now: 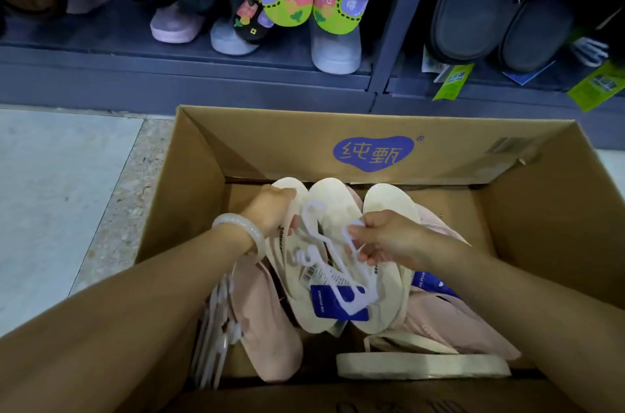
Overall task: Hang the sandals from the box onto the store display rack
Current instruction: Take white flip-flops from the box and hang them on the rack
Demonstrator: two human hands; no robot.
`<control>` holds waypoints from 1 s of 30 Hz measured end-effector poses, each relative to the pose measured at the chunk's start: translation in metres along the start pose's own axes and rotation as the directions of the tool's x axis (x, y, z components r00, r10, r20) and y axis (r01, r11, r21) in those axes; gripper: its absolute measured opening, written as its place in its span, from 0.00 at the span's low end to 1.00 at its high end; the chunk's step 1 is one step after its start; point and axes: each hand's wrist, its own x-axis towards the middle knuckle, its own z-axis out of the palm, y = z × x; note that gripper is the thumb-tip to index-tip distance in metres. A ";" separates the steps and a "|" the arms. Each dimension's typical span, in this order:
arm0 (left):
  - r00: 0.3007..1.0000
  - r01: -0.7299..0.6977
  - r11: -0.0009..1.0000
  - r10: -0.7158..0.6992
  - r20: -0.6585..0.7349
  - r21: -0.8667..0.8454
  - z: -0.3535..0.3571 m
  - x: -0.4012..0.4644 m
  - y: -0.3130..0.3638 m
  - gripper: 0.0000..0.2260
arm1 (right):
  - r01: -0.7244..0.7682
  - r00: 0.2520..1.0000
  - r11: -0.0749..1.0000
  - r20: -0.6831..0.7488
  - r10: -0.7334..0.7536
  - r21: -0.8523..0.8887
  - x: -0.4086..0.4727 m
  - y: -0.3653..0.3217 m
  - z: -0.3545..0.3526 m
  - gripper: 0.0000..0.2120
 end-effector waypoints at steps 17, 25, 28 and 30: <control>0.942 -0.334 0.845 0.287 0.174 0.416 -0.005 -0.008 -0.012 0.18 | 0.080 0.976 0.968 -0.215 -0.027 0.240 0.011 0.000 0.009 0.10; 0.877 -0.470 0.643 0.419 0.236 0.604 -0.005 -0.010 -0.014 0.21 | 0.148 0.967 0.976 -0.231 -0.109 0.159 0.017 0.000 0.010 0.10; 0.867 -0.479 0.660 0.458 0.195 0.578 -0.004 -0.011 -0.014 0.24 | 0.184 0.942 0.972 -0.307 -0.131 0.148 0.023 0.001 0.016 0.10; 0.882 -0.455 0.729 0.446 0.149 0.512 -0.005 -0.010 -0.012 0.27 | 0.197 0.932 0.967 -0.339 -0.133 0.164 0.027 0.002 0.021 0.09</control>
